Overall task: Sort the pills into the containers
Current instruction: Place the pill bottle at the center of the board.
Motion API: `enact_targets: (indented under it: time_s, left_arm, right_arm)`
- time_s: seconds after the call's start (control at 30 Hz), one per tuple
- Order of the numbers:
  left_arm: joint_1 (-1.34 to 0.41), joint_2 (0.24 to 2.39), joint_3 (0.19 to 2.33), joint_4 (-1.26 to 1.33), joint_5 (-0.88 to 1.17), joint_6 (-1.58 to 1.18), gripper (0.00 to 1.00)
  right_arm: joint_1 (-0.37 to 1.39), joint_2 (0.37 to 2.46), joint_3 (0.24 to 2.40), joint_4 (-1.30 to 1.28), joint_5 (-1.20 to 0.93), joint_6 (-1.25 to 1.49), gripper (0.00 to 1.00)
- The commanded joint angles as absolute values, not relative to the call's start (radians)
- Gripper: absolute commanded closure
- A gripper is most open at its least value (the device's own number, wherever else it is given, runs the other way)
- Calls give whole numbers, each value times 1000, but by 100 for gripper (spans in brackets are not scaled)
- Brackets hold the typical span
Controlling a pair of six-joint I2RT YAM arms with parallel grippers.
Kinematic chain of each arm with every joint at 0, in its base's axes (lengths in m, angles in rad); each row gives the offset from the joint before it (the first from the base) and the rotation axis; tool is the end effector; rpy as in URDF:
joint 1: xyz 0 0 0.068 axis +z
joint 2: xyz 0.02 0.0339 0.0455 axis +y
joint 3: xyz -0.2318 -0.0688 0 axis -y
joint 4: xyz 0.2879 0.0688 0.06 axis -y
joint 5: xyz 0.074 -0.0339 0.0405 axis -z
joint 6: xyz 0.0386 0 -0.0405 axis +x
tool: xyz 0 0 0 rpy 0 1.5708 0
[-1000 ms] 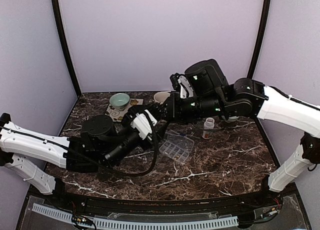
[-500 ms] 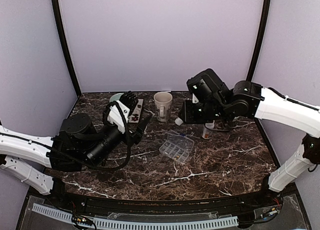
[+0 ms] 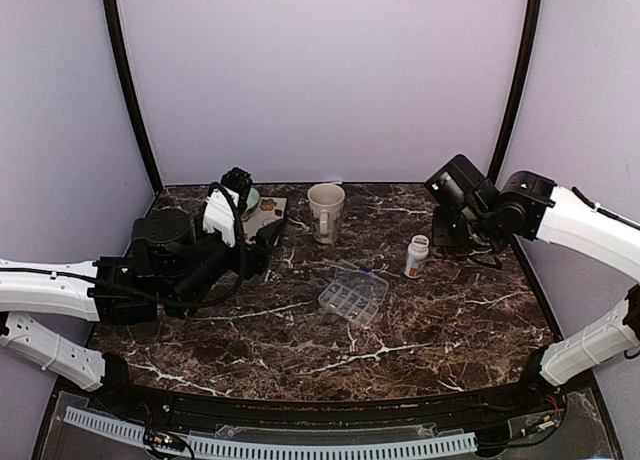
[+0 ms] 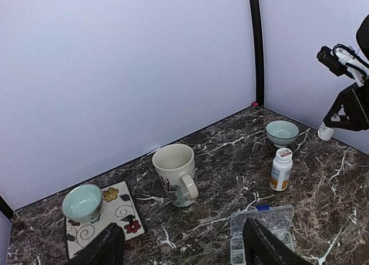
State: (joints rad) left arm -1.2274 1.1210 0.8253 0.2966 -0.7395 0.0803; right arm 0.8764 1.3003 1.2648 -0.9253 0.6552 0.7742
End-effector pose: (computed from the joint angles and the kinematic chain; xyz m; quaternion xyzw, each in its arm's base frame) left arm 0.1304 -0.2875 0.2958 0.1979 0.6786 -0.1434 0.6927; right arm 0.2151 0.2215 0.3009 0.0504 0.9069 0.0007 0.4184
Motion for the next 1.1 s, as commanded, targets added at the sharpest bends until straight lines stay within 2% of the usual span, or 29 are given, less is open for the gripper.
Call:
enact_targets:
  time_s: [0.0,0.13,0.17,0.37,1.07]
  left_arm:
    - [-1221,1095,807,248,-719,1,28]
    - [-1217,1083,785,249,-724,-16,28]
    - [-1209,1074,764,252,-724,-29,28]
    - [-1201,1081,740,262,-716,-46,28]
    - [-1184,1106,709,297,-686,-56,28]
  right_arm:
    - [804,1272,1183,-929,697,788,100]
    - [722,1262,1088,-857,656,759,100]
    - [646,1281,1014,-772,602,716,100]
    - [567,1372,952,-650,550,676,100]
    - [436,1634,1031,-473,427,593,100]
